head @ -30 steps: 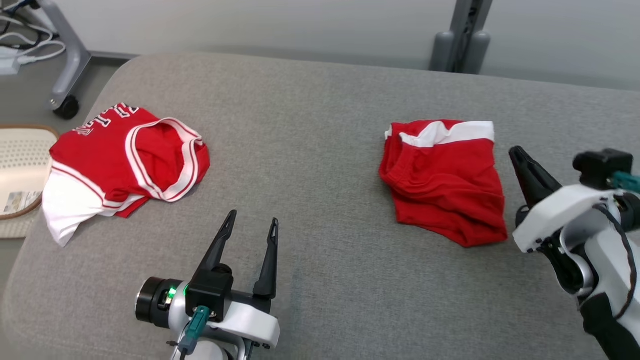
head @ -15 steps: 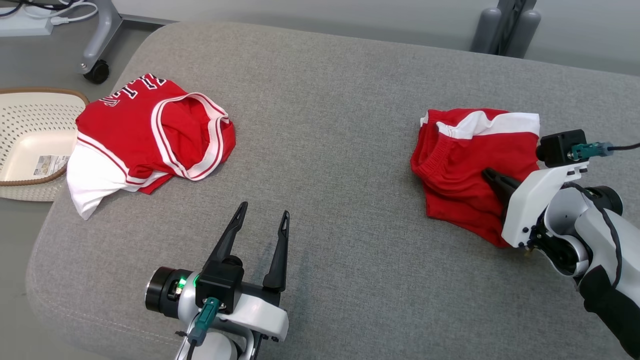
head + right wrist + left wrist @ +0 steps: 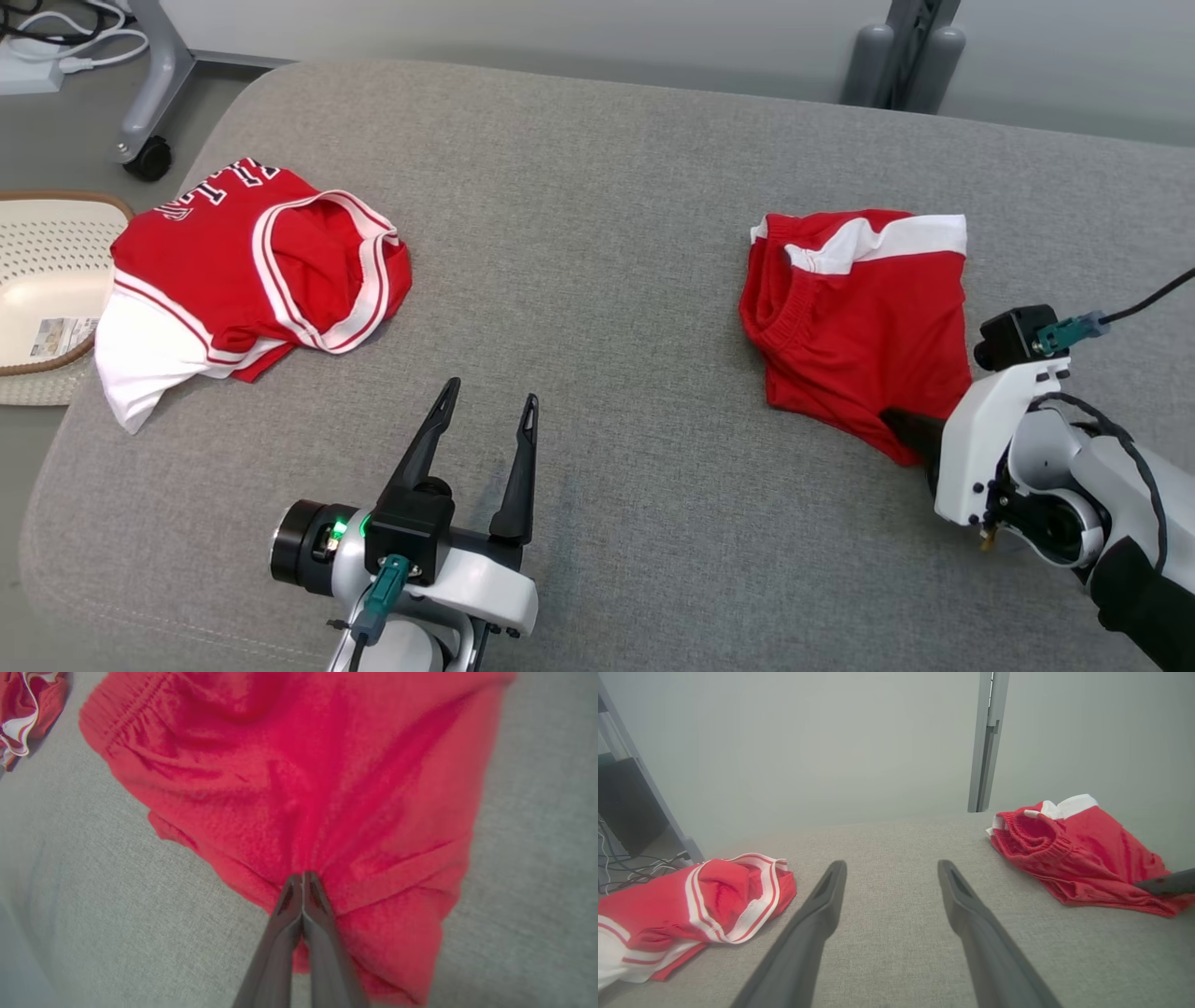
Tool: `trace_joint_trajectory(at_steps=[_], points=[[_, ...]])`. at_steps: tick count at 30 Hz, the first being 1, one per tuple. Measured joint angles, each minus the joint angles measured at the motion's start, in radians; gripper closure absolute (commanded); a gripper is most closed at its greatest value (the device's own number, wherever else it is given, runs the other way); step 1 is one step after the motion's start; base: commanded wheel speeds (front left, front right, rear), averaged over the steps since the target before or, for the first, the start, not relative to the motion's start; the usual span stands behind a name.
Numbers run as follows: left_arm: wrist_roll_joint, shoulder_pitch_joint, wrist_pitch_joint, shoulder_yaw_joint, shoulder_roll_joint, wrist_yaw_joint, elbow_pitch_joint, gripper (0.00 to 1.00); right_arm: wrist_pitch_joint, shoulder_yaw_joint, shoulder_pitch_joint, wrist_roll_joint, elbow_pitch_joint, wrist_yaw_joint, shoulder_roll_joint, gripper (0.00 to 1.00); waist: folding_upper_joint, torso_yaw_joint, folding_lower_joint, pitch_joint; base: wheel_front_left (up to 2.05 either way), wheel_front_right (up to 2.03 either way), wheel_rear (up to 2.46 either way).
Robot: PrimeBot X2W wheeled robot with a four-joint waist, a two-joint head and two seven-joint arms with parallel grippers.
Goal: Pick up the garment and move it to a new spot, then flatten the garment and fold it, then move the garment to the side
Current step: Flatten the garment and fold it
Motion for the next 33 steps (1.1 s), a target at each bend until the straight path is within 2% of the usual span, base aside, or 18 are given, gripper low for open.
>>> trace_joint_trajectory(at_steps=[8,13,19,25,27,30,31,33], points=[[0.000,0.000,0.000,0.000,0.000,0.000,-0.001,0.00,-0.003,0.049,0.006,0.049,-0.022,0.000,-0.005,1.00,0.0000,-0.016,0.0000,-0.001,0.00,0.00,0.00],[0.000,0.001,0.000,0.001,0.000,0.000,0.005,0.00,-0.049,0.066,0.006,0.050,-0.035,0.000,-0.007,1.00,0.0000,-0.020,0.0000,-0.014,0.00,0.00,0.00],[0.005,0.009,0.000,0.011,0.000,-0.002,0.011,0.00,-0.174,0.058,-0.015,0.040,-0.041,0.000,-0.023,1.00,0.0000,-0.028,0.0000,-0.051,0.00,0.00,0.00],[0.016,0.033,0.000,0.031,0.000,-0.003,0.008,0.00,-0.386,0.034,-0.016,-0.023,-0.033,0.000,-0.041,1.00,0.0000,-0.040,0.0000,-0.094,0.00,0.00,0.00],[0.019,0.043,0.000,0.040,0.000,-0.003,0.002,0.00,-0.460,0.011,-0.015,-0.042,-0.017,0.000,-0.040,1.00,0.0000,-0.046,0.0000,-0.106,0.00,0.00,0.00],[0.026,0.053,0.000,0.053,0.000,-0.003,-0.003,0.00,-0.504,-0.053,-0.011,-0.100,0.007,0.000,-0.034,1.00,0.0000,-0.060,0.0000,-0.119,0.00,0.00,0.00],[0.027,0.054,0.000,0.058,0.000,-0.003,-0.006,0.00,-0.505,-0.090,-0.005,-0.126,0.012,0.000,-0.030,1.00,0.0000,-0.065,0.0000,-0.123,0.00,0.00,0.00],[0.029,0.062,0.000,0.067,0.000,-0.003,-0.012,0.00,-0.507,-0.225,0.019,-0.202,-0.012,0.000,-0.015,1.00,0.0000,-0.075,-0.0001,-0.128,0.00,0.00,0.00]])
